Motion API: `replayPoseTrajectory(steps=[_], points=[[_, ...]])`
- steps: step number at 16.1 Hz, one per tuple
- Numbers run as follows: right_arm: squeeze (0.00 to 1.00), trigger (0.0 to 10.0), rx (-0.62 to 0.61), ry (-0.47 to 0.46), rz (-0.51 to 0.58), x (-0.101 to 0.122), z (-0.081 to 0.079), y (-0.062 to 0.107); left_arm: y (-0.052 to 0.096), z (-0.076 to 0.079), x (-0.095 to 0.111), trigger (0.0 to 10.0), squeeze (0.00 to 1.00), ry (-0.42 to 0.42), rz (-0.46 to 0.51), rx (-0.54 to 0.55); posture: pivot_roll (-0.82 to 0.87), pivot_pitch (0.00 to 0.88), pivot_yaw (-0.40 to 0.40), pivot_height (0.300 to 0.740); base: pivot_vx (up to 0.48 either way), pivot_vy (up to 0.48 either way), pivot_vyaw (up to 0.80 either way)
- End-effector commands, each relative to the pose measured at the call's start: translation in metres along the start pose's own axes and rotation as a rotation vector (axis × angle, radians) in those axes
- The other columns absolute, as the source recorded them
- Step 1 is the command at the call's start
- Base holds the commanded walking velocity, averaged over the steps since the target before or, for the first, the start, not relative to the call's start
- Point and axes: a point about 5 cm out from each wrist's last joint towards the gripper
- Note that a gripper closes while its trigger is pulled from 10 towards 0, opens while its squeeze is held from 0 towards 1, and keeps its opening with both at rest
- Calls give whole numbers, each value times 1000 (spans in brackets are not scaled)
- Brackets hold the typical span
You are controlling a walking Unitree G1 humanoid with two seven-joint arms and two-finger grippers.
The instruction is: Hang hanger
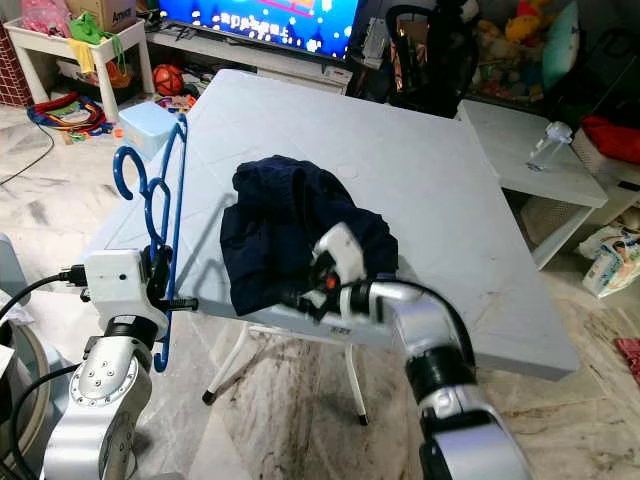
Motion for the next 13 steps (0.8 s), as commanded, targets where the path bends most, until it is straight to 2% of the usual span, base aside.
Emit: replayPoseTrajectory(steps=[1,3,7,10,13], points=[[1000,10000,59,0,-31,-1,-5,4,1,6,-6,10000,0,7,-38,-24,192,61,-183,740,0,0,0],[1000,10000,75,-7,-37,-3,-9,1,1,6,-6,10000,0,7,-38,-25,189,61,-182,740,0,0,0],[1000,10000,-34,-40,-49,-10,-17,-20,1,8,-5,10000,0,9,-39,-30,192,65,-183,740,0,0,0],[1000,10000,-219,-66,-20,-9,-6,-30,2,6,-6,10000,0,5,-40,-26,197,68,-183,740,0,0,0],[1000,10000,-402,-71,29,-1,7,-32,2,7,-6,10000,0,7,-41,-29,196,69,-184,740,0,0,0]])
Point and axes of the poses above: a point about 5 cm out from each wrist's last joint towards the gripper, its own y axis pointing back from the gripper into the wrist, its own x axis along the axis of the wrist's last joint, z = x × y, and after that the axes turned 13 degrees about -y, right-handed
